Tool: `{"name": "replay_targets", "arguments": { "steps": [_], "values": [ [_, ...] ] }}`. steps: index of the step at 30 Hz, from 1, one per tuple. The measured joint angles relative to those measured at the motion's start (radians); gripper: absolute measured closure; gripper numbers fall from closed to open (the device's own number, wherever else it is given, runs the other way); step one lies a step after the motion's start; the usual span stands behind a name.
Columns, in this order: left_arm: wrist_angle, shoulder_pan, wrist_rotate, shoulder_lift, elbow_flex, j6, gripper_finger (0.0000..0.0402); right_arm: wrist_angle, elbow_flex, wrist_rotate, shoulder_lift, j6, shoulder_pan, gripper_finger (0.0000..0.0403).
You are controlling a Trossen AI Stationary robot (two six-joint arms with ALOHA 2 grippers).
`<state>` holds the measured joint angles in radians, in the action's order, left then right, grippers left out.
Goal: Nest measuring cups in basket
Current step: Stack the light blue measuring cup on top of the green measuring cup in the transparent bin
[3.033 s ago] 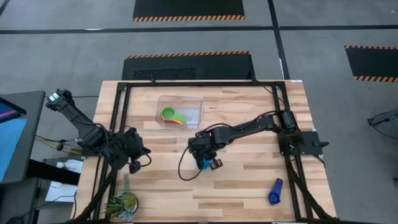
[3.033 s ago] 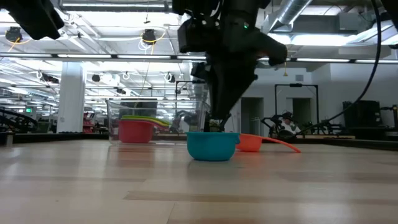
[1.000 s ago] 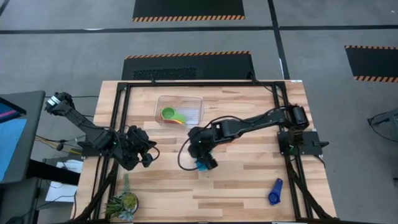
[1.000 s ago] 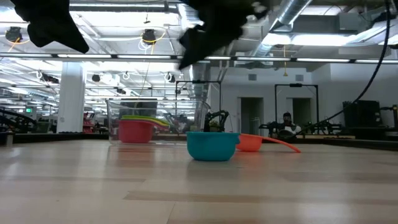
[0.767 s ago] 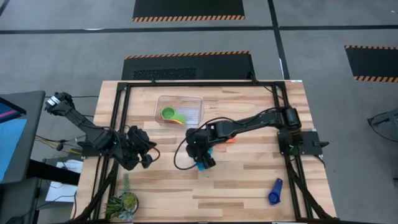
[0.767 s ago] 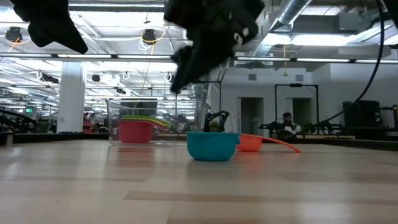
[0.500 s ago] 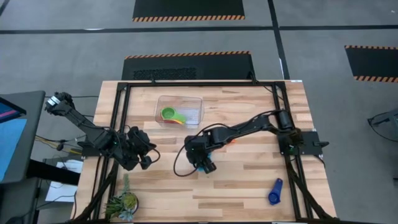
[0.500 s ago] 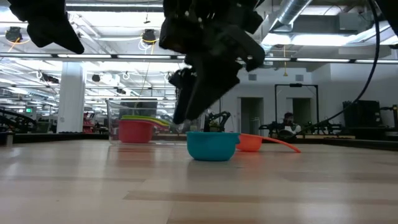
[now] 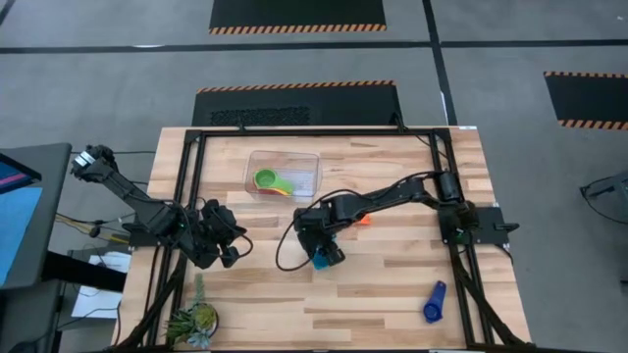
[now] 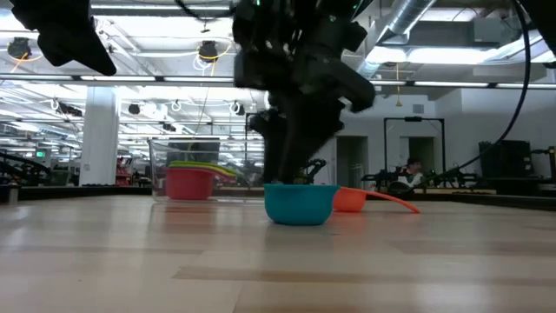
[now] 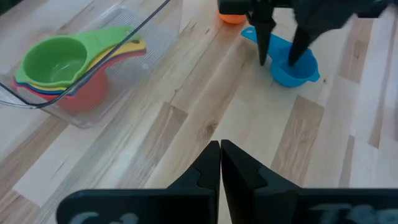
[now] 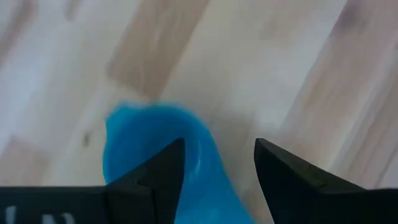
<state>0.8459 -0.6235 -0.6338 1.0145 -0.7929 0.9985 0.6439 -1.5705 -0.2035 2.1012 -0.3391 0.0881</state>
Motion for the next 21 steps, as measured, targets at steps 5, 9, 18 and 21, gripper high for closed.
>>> {"name": "replay_targets", "arguments": {
  "steps": [5, 9, 18, 21],
  "values": [
    [0.0, 0.0, 0.0, 0.0, 0.0, 0.005, 0.0401, 0.075, 0.001, 0.0, 0.001, -0.037, -0.014, 0.0187],
    [0.0, 0.0, 0.0, 0.0, 0.0, 0.008, 0.0401, 0.059, 0.001, -0.002, 0.001, -0.062, -0.011, 0.0187],
    [0.0, 0.0, -0.003, 0.0, 0.0, 0.009, 0.0401, 0.036, 0.001, -0.003, 0.001, -0.062, -0.01, 0.0187],
    [0.0, 0.0, -0.003, 0.0, 0.0, 0.009, 0.0402, 0.019, 0.001, -0.003, 0.001, -0.062, -0.01, 0.0187]
  ]
}}
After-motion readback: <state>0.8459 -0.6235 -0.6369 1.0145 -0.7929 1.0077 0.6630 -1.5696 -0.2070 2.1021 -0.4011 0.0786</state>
